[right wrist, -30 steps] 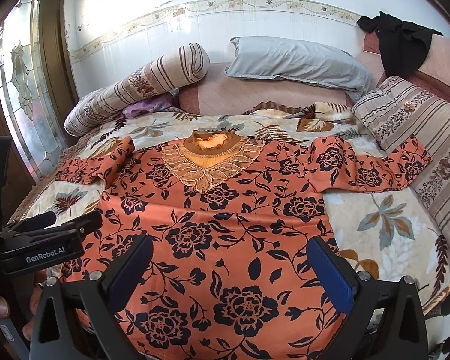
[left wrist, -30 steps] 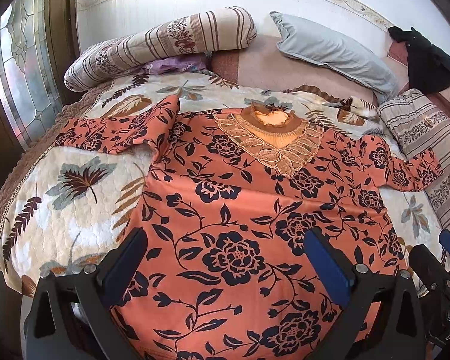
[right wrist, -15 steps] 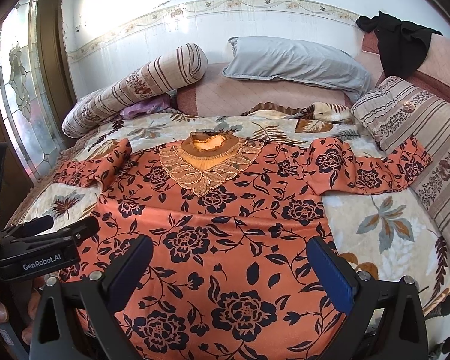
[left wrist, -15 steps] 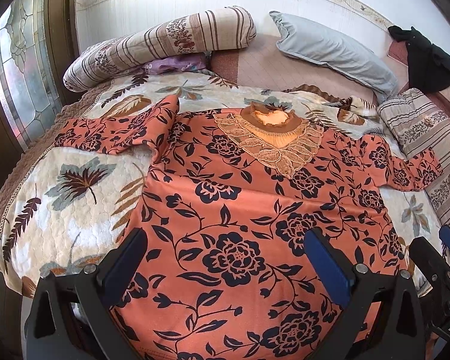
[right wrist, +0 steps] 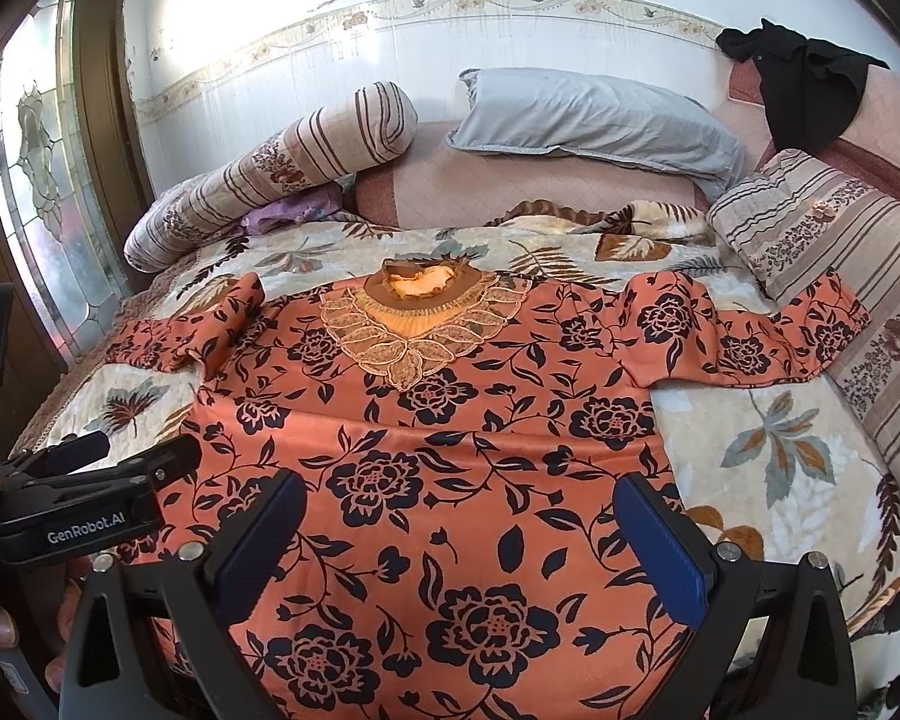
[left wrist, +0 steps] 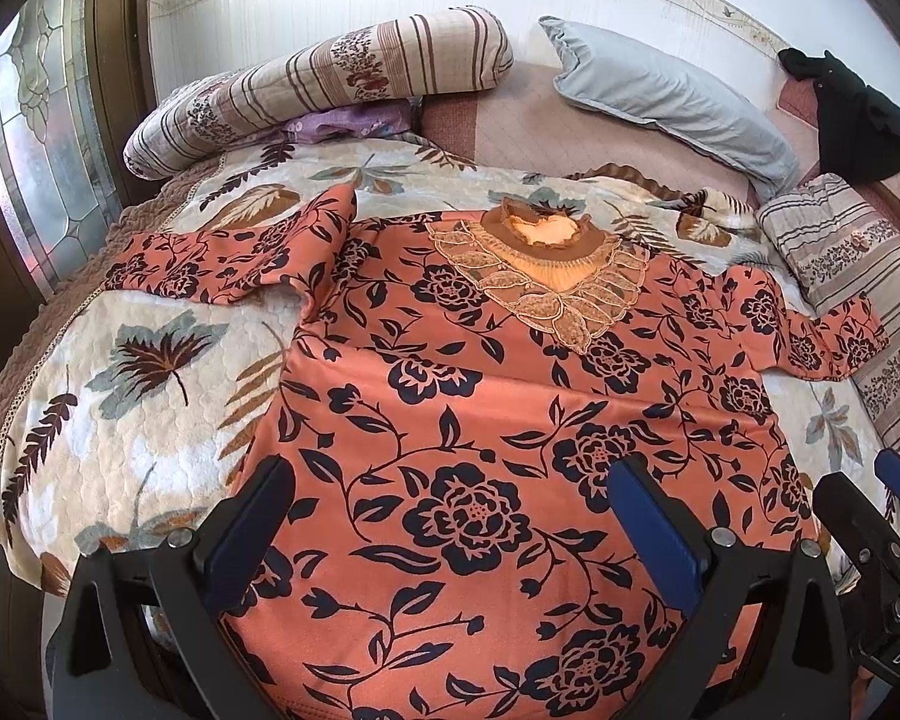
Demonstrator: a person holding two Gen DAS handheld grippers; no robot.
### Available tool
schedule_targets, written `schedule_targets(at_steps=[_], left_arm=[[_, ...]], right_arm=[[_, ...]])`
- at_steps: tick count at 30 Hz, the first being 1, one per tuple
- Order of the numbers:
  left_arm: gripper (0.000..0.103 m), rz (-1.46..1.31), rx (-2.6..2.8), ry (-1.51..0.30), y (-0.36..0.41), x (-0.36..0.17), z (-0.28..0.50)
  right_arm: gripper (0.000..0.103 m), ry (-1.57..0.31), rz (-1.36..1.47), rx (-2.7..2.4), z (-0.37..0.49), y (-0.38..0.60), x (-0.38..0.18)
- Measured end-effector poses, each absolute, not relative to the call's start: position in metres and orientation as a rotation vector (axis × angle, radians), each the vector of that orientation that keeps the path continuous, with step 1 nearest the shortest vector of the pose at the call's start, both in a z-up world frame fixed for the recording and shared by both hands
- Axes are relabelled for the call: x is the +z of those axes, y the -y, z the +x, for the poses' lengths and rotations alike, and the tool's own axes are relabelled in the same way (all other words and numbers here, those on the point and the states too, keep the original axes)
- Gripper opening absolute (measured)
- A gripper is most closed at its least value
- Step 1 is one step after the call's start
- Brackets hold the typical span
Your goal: Fold small clothes
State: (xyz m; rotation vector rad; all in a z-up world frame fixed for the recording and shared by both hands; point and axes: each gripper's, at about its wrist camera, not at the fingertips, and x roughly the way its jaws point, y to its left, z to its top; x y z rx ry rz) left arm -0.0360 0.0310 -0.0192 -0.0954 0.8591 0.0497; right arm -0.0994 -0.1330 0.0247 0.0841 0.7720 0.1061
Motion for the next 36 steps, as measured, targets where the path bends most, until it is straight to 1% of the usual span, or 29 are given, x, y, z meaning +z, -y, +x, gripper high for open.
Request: schedule_targets(at_steps=[15,23,26,30,33,36], left_arm=[[0.103,-0.092,0.049,-0.873,-0.030,-0.023,-0.027],[0.103,-0.088,0.042,-0.884,-0.029,-0.028,-0.018],[0.103,-0.127,0.046,-0.903,-0.044,-0.034,-0.009],[0.103,-0.186,0.128,-0.940,-0.087,-0.049,0.012],[0.103,-0.220,0.221,-0.947,-0.129,-0.061,0.027],[0.103,-0.246,0.303,-0.957,-0.165,-0.073,0.040]], right_arm=[[0.103,-0.736,0.029,0.094,-0.092,0.129,0.014],[0.103,-0.781,0.031,0.110,-0.085,0.130,0.006],[0.103,-0.810,0.070,0.134,-0.077,0.142,0.002],[0.103,-0.811,0.224,0.117,-0.056,0.199,0.000],[0.103,-0.779,0.362,0.023,-0.035,0.274,-0.004],[0.103,-0.743,0.587,-0.108,-0.012,0.369,-0.023]])
